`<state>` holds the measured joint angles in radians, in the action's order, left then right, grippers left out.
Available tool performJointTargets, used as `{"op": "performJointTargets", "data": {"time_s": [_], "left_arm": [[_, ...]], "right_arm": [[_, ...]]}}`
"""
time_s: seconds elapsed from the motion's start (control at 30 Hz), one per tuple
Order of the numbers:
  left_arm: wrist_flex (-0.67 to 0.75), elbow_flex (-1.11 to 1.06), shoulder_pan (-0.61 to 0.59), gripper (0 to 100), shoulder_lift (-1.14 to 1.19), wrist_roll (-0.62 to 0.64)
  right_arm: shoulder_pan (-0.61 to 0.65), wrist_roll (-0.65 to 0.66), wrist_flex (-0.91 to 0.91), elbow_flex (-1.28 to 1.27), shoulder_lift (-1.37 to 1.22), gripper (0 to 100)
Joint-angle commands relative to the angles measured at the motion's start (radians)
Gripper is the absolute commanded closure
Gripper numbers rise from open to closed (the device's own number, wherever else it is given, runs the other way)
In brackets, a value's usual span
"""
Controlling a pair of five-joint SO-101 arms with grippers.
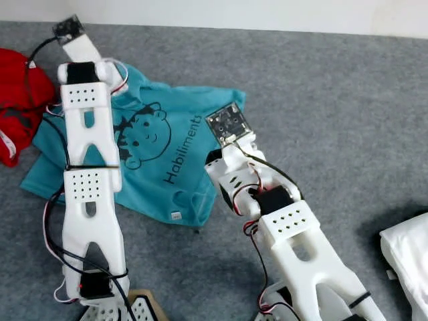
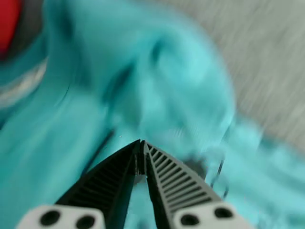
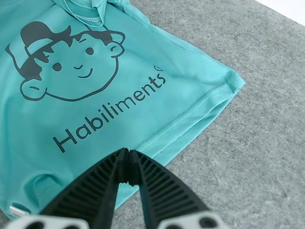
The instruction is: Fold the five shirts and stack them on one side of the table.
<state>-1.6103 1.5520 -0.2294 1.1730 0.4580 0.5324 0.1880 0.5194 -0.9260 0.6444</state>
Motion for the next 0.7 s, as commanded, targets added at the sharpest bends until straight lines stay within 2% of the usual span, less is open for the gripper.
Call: {"op": "performJointTargets", "data": {"time_s": [0.0, 0.1, 0.27, 0.47, 0.67], "left_arm": [[-0.180, 0.077, -0.013, 99, -0.019, 0.011], [-0.180, 0.059, -0.016, 99, 0.027, -0.008], [-0.180, 0.050, 0.005, 99, 0.091, -0.147], [-0.173, 0.053, 0.008, 99, 0.101, -0.169], [0.005, 0.048, 0.018, 99, 0.134, -0.166]], "right_arm": [[0.028, -0.011, 0.024, 0.012, 0.028, 99.2], [0.058, -0.011, 0.039, 0.008, 0.030, 99.2], [0.059, -0.011, 0.036, 0.008, 0.028, 99.2], [0.059, -0.011, 0.035, -0.005, 0.028, 99.2], [0.061, -0.011, 0.035, -0.013, 0.028, 99.2]]}}
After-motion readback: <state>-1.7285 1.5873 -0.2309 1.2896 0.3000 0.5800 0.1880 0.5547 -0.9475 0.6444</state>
